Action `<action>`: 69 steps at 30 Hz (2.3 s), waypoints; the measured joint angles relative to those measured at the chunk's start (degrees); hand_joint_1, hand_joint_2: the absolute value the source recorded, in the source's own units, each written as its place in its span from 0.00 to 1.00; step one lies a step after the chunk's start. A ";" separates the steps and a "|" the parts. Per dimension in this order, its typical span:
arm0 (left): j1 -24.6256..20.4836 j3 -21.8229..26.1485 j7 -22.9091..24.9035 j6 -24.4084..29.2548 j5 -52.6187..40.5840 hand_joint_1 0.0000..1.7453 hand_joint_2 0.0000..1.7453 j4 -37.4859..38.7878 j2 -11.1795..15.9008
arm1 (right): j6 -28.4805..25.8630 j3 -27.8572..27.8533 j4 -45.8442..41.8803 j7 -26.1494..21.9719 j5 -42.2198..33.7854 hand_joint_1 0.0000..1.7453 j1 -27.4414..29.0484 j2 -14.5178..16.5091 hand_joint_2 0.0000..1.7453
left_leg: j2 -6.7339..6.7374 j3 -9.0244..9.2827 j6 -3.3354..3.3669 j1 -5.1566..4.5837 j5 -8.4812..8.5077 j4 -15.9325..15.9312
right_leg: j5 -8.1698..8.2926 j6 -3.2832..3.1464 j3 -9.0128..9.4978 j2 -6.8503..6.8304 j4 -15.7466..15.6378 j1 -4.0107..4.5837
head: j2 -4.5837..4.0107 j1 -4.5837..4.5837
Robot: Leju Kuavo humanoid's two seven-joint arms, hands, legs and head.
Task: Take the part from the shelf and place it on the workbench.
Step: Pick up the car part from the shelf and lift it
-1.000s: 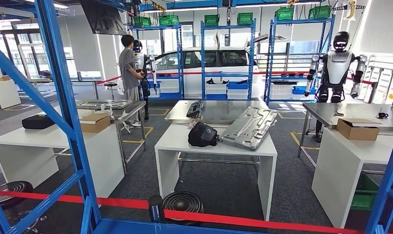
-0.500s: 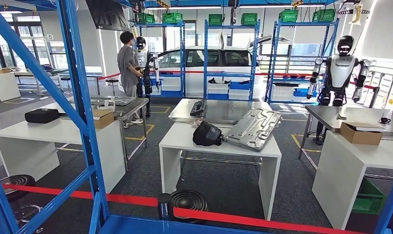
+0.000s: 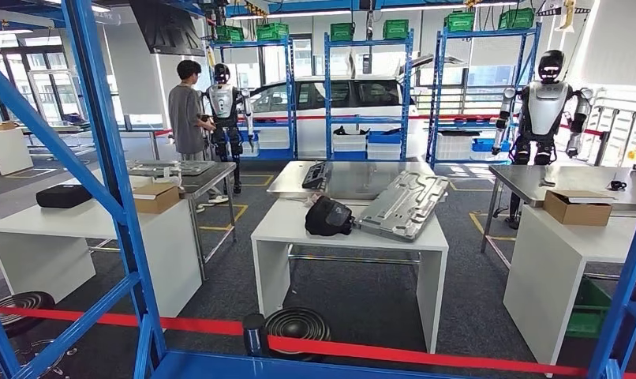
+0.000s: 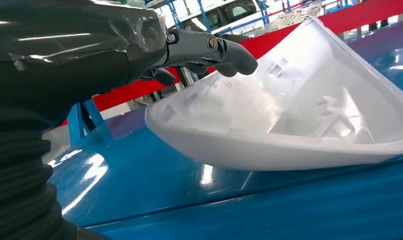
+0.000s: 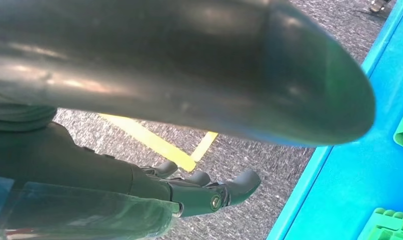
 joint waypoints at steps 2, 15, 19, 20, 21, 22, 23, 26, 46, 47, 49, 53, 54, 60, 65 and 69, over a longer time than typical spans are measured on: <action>-0.16 0.01 0.00 0.00 0.00 0.00 1.00 0.03 0.01 | 0.00 0.00 0.14 -0.03 -0.01 0.00 -0.05 0.02 0.00 | -0.01 4.03 0.51 -0.21 2.78 -7.88 | 0.03 0.19 0.03 0.08 0.02 0.18 | -0.01 0.02; -1.01 -0.81 -0.28 0.05 -0.10 0.00 1.00 0.93 -0.71 | -0.67 0.02 1.75 -0.65 -1.56 0.00 0.08 -0.23 0.00 | 0.06 5.84 2.90 -0.48 4.57 -12.23 | -4.73 2.75 -6.16 -0.05 12.63 -0.08 | 0.00 0.34; -1.58 -1.12 -0.43 0.14 -0.11 0.00 1.00 1.28 -0.92 | -0.79 0.04 2.05 -0.73 -1.88 0.00 -0.10 -0.37 0.00 | -0.05 5.49 1.90 -0.87 4.03 -11.37 | -0.66 2.22 0.05 -0.14 0.27 -0.07 | 0.00 0.39; -1.68 -1.19 -0.45 0.15 -0.11 0.00 1.00 1.34 -0.93 | -0.80 0.04 2.13 -0.74 -1.91 0.00 -0.09 -0.37 0.00 | -0.05 5.43 1.65 -0.91 4.02 -11.33 | -0.54 1.80 0.05 -0.11 0.32 0.07 | 0.00 0.35; -1.75 -1.26 -0.47 0.15 -0.11 0.00 1.00 1.37 -0.95 | -0.81 0.05 2.18 -0.75 -1.92 0.00 -0.07 -0.37 0.00 | -0.05 5.42 1.47 -0.85 4.07 -11.37 | -0.48 1.53 -0.02 -0.10 0.35 0.12 | 0.00 0.33; -1.80 -1.32 -0.48 0.15 -0.11 0.00 1.00 1.40 -0.95 | -0.81 0.05 2.21 -0.75 -1.92 0.00 -0.05 -0.36 0.00 | -0.04 5.42 1.34 -0.79 4.10 -11.41 | -0.44 1.36 -0.05 -0.09 0.34 0.16 | 0.00 0.32; -1.81 -1.33 -0.48 0.15 -0.11 0.00 1.00 1.40 -0.95 | -0.81 0.06 2.23 -0.75 -1.92 0.00 -0.04 -0.36 0.00 | -0.04 5.43 1.25 -0.76 4.10 -11.43 | -0.41 1.24 -0.05 -0.09 0.31 0.15 | 0.00 0.32; -1.84 -1.32 -0.48 0.16 -0.11 0.00 1.00 1.40 -0.95 | -0.81 0.09 2.27 -0.75 -1.94 0.00 -0.04 -0.31 0.00 | -0.03 5.30 1.09 -0.72 3.94 -11.27 | -0.32 1.08 -0.02 -0.08 0.22 -0.06 | 0.00 0.33; -6.22 -3.80 0.19 0.92 -2.29 0.00 1.00 1.60 -2.85 | -1.51 3.15 2.97 -0.68 -3.61 0.00 -0.06 -0.03 0.00 | 0.00 5.66 2.90 -0.62 4.77 -12.32 | -5.00 2.12 -6.82 -0.16 13.65 0.22 | 0.00 0.41; -6.38 -4.00 0.19 0.73 -2.28 0.00 1.00 1.53 -3.03 | -1.48 3.28 2.97 -0.67 -3.63 0.00 -0.08 -0.04 0.00 | -0.04 5.65 2.76 -0.60 4.66 -12.12 | -3.44 2.58 -4.96 -0.18 9.91 0.10 | 0.00 0.43; -6.77 -4.35 0.19 0.45 -2.27 0.00 1.00 1.39 -3.27 | -1.39 3.52 2.96 -0.61 -3.77 0.00 -0.18 -0.08 0.00 | -0.10 5.46 2.26 -0.76 4.29 -11.55 | -1.08 2.75 -1.40 -0.15 2.79 0.03 | 0.00 0.47; -7.22 -4.97 0.20 0.10 -2.23 0.00 1.00 1.23 -3.49 | -1.30 3.93 2.96 -0.48 -4.07 0.00 -0.16 -0.04 0.00 | -0.08 5.06 1.42 -0.88 3.96 -11.08 | -0.39 1.31 -0.26 0.01 0.48 0.15 | 0.00 0.37; -7.26 -5.08 0.20 0.03 -2.23 0.00 1.00 1.19 -3.53 | -1.28 3.99 2.96 -0.47 -4.08 0.00 -0.14 -0.01 0.00 | -0.06 4.83 1.15 -0.79 3.51 -10.59 | -0.35 1.01 -0.21 0.03 0.43 0.02 | 0.00 0.33; -7.60 -5.75 0.33 -0.09 -2.23 0.00 1.00 1.09 -3.56 | -1.27 4.21 2.96 -0.45 -4.36 0.00 -0.01 0.04 0.00 | -0.03 -3.05 0.02 -0.08 -3.60 5.87 | -0.35 0.16 -0.12 0.04 0.36 -0.02 | 0.00 0.04; -8.02 -6.07 0.33 -0.59 -2.23 0.00 1.00 0.78 -3.65 | -1.21 4.29 2.96 -0.46 -4.64 0.00 -0.01 0.31 0.00 | 0.01 4.32 1.28 -0.45 3.56 -9.24 | -0.34 0.37 0.05 0.25 0.38 0.36 | 0.00 -0.02; -8.20 -6.23 0.33 -1.03 -2.23 0.00 1.00 0.48 -3.90 | -1.19 4.32 2.95 -0.47 -4.75 0.00 0.14 0.43 0.00 | 0.05 5.35 2.00 -0.69 3.96 -11.44 | -0.33 1.41 -0.31 0.18 0.42 0.44 | 0.00 0.00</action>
